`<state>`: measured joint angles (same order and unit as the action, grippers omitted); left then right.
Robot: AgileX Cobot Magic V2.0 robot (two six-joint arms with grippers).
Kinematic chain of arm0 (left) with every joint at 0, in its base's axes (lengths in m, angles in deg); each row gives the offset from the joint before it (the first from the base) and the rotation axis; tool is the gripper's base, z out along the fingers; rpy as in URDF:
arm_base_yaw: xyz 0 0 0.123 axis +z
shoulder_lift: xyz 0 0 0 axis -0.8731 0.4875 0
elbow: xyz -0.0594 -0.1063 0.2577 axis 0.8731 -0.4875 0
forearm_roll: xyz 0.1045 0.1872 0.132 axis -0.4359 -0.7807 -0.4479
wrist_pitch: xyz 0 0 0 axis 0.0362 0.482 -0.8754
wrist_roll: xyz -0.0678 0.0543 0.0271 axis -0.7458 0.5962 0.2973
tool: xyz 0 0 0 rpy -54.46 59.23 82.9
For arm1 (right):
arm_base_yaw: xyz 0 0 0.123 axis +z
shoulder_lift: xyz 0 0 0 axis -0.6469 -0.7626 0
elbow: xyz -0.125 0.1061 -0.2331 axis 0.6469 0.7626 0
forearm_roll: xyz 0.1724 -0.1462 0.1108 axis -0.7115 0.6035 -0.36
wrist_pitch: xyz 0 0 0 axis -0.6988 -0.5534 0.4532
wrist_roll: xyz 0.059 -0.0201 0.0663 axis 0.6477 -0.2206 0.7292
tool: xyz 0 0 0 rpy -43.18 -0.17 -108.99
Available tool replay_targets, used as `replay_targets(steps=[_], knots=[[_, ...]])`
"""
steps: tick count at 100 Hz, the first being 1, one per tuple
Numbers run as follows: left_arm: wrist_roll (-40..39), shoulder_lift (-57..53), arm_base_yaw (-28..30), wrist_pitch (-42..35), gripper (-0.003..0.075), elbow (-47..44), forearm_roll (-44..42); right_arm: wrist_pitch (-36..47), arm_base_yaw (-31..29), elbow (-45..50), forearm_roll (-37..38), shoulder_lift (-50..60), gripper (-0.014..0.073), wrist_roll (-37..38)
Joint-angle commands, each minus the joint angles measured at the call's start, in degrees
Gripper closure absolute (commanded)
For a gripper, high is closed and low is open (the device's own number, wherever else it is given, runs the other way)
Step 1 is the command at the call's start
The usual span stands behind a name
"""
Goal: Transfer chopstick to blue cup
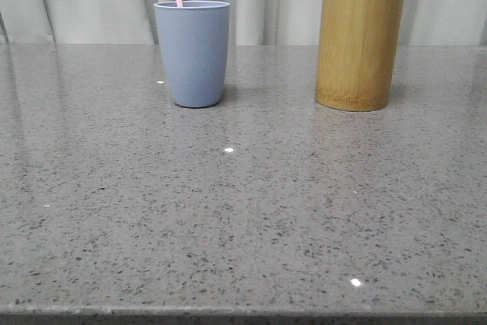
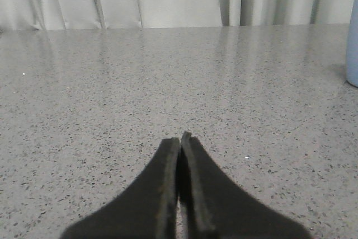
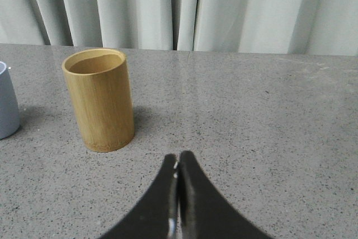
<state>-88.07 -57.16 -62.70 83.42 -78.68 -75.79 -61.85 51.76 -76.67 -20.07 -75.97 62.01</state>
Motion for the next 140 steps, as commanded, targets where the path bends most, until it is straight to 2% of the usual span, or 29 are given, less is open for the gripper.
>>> replay_targets(steps=[1, 35, 69, 103, 129, 140], knots=[[-0.4, -2.0, 0.0, -4.7, 0.0739, -0.5, 0.5, 4.6, -0.2, -1.3, 0.9, -0.6, 0.0699, -0.2], [-0.4, -2.0, 0.0, -4.7, 0.0739, -0.5, 0.5, 6.2, -0.2, -0.1, 1.0, -0.6, 0.0699, -0.2], [-0.4, -2.0, 0.0, -4.7, 0.0739, -0.5, 0.5, 22.5, -0.9, 11.4, 1.0, 0.2, 0.0699, -0.2], [-0.4, -2.0, 0.0, -4.7, 0.0739, -0.5, 0.5, 33.4, -7.2, 23.7, -0.5, 7.9, 0.0699, -0.2], [-0.4, -2.0, 0.0, -4.7, 0.0739, -0.5, 0.5, 33.9, -9.7, 31.8, -2.8, 15.2, 0.0699, -0.3], [-0.4, -1.9, 0.0, -4.7, 0.0739, -0.5, 0.5, 31.5, -9.8, 31.7, -3.0, 15.1, 0.0699, -0.3]])
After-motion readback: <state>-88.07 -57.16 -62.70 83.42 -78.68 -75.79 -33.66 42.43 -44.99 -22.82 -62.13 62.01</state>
